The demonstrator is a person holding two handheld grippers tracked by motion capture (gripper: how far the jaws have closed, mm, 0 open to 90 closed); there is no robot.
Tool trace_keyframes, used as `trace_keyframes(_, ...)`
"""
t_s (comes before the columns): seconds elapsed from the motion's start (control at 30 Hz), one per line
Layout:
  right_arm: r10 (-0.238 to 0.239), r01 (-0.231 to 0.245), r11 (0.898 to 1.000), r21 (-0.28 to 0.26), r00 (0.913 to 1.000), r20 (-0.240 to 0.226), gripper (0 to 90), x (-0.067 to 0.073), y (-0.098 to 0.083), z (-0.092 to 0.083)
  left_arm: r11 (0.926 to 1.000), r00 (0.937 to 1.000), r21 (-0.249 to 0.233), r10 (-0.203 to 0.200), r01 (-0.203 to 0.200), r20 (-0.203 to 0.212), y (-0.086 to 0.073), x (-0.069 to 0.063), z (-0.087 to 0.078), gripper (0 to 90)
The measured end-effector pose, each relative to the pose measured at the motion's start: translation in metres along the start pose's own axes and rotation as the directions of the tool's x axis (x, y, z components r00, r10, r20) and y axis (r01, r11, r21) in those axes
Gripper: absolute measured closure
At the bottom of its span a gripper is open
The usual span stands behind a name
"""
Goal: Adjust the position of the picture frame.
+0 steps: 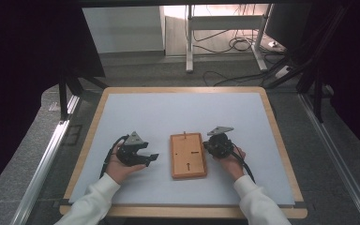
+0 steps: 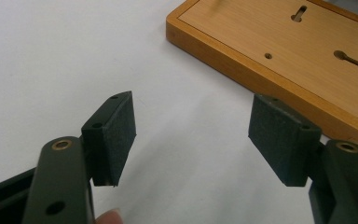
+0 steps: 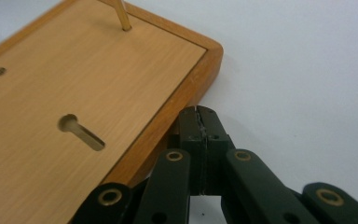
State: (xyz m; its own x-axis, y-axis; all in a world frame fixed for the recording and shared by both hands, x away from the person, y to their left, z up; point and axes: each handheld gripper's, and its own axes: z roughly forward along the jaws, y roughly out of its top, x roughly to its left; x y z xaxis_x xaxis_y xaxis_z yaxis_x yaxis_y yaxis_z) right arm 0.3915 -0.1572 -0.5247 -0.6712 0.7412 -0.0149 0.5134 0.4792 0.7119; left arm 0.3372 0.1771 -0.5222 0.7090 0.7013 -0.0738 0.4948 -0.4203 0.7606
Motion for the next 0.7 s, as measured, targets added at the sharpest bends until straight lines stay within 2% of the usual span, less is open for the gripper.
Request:
trace_keyframes(0.07,-0.01,0.01,1.0,-0.002,0.9999,-0.011,90.0,0.002,-0.001,-0.005,1.0,1.0,-0.001,-0.003,0.003,-0.001,0.0,0.001,0.0,31.9)
trace_keyframes(0.17,-0.055,0.055,0.998,0.009,0.9983,-0.022,90.0,0.013,-0.008,-0.017,1.0,1.0,-0.004,-0.003,0.003,-0.002,-0.001,0.001,-0.001,32.0)
trace_keyframes(0.37,-0.145,0.146,0.988,0.042,0.989,-0.029,90.0,0.031,-0.025,-0.039,1.0,1.0,0.0,0.002,-0.002,-0.005,0.0,0.0,0.001,31.9)
trace_keyframes(0.57,-0.135,0.138,0.989,0.046,0.9892,-0.057,90.0,0.033,-0.035,-0.045,1.0,1.0,0.003,-0.001,0.001,-0.003,0.0,0.0,0.001,31.9)
trace_keyframes(0.7,-0.102,0.107,0.993,0.041,0.9903,-0.094,90.0,0.033,-0.037,-0.049,0.9999,1.0,0.01,0.003,-0.004,0.003,0.0,-0.001,0.003,31.8)
